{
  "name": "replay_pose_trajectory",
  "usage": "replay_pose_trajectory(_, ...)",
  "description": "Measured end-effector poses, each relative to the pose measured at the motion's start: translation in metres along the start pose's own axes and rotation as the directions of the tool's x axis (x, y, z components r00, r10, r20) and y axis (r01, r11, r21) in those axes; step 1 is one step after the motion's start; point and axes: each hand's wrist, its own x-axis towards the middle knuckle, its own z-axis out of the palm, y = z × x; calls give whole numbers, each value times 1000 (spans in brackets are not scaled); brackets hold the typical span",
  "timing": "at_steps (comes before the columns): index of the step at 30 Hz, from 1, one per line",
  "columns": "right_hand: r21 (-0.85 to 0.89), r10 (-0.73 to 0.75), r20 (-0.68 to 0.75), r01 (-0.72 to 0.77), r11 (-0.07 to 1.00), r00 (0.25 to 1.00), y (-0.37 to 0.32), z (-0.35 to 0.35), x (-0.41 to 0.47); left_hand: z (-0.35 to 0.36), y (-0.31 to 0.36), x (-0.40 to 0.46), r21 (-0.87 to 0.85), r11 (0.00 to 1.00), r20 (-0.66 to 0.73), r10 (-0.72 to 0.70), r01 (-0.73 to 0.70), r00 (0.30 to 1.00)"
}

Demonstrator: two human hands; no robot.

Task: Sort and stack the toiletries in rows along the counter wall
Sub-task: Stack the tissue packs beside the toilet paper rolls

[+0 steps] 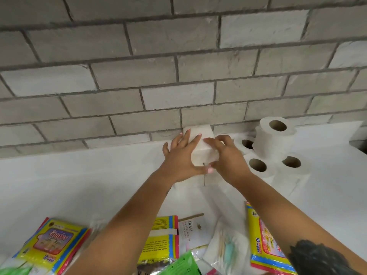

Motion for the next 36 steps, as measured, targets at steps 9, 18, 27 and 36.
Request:
replay_pose_trajectory(9,-117,-63,-34,59,991,997,4,12,0,14,-5,4,324,946,-146,62,-11,987)
replay_pose_trajectory(18,-97,-80,-60,73,993,995,8,15,2,15,-9,4,250,968,-226,76,-18,971)
replay_pose_trajectory(27,-151,-106,-33,99,984,994,6,13,0,10,-8,2,224,974,-175,59,-18,983)
replay_pose_trajectory(36,-211,-35,-12,31,977,999,-10,-6,-17,-8,-10,-28,108,994,-210,0,24,978)
